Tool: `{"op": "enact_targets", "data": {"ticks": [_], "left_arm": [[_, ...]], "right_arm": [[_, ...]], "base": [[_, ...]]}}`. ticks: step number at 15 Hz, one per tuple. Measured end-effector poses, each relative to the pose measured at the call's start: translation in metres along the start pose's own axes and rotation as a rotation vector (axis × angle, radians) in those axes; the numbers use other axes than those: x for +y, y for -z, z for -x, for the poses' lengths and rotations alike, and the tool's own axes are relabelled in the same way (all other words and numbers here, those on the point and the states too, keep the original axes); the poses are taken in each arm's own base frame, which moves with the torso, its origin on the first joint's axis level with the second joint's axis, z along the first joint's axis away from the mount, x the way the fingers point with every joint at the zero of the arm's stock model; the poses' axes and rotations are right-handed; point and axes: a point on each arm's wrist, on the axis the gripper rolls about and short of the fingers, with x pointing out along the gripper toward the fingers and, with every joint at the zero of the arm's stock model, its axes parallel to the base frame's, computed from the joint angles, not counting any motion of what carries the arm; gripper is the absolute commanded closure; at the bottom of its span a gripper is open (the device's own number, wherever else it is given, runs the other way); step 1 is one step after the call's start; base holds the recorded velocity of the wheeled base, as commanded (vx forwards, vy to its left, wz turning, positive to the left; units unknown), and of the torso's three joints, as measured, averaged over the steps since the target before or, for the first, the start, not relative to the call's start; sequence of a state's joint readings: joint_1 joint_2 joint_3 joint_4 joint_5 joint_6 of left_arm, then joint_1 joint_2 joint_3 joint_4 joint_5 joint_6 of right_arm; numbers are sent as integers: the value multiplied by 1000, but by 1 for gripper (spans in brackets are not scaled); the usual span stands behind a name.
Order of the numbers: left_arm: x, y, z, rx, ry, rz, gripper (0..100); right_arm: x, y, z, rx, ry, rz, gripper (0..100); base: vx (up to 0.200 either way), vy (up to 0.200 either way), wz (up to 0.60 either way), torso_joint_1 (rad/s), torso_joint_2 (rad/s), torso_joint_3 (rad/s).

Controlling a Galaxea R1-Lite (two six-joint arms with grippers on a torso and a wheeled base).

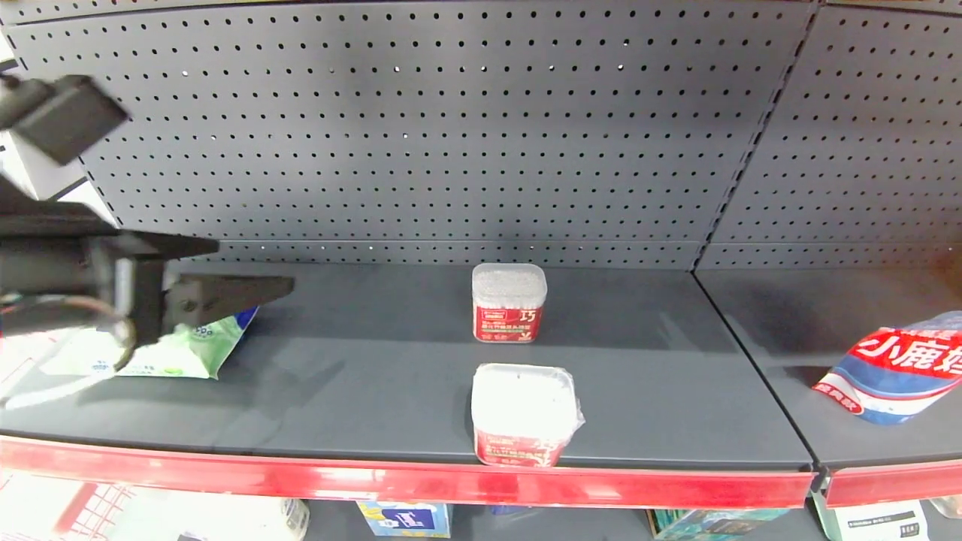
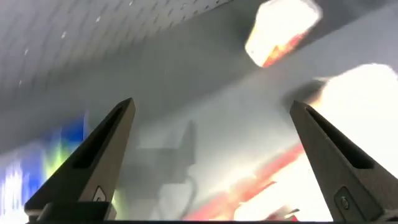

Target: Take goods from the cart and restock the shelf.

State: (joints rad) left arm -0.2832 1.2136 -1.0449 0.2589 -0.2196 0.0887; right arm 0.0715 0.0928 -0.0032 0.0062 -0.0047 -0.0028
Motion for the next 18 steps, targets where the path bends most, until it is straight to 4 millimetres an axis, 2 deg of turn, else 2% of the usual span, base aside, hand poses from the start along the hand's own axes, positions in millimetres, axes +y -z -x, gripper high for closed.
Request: {"op": "enact_targets", "data": {"ticks": [2,4,6,10,11,12,14,15,16,18], "left_arm": [[-11,37,55,-33,-76,93,0],[-20,77,91,17,-218,170,0],[-25,99,110,11,-339,196,0],[-33,120,130,-16,-359,198,0],[-34,126,132,-23,-356,198,0],[-36,132,133,-25,-351,196,0],[-37,142,135,-32,-342,190,0],[-38,145,137,-41,-342,189,0],[-39,147,139,-52,-344,187,0],[-40,150,142,-74,-345,185,0]], "right_arm": [[0,0,0,0,0,0,0],[0,0,0,2,-4,3,0],[0,0,0,1,-15,22,0],[0,-5,0,-1,-8,-57,0],[0,-17,2,-17,-5,-100,0],[0,-39,3,-47,-3,-137,0],[0,-100,-1,-88,-2,-166,0],[0,-131,-11,-86,-6,-146,0],[0,-151,-25,-60,-21,-121,0],[3,-174,-68,60,-68,-97,0]], "base": [[0,0,0,0,0,0],[0,0,0,0,0,0],[0,0,0,0,0,0],[0,0,0,0,0,0],[0,0,0,0,0,0],[0,0,0,0,0,0],[0,0,0,0,0,0],[0,0,0,0,0,0],[0,0,0,0,0,0],[0,0,0,0,0,0]]}}
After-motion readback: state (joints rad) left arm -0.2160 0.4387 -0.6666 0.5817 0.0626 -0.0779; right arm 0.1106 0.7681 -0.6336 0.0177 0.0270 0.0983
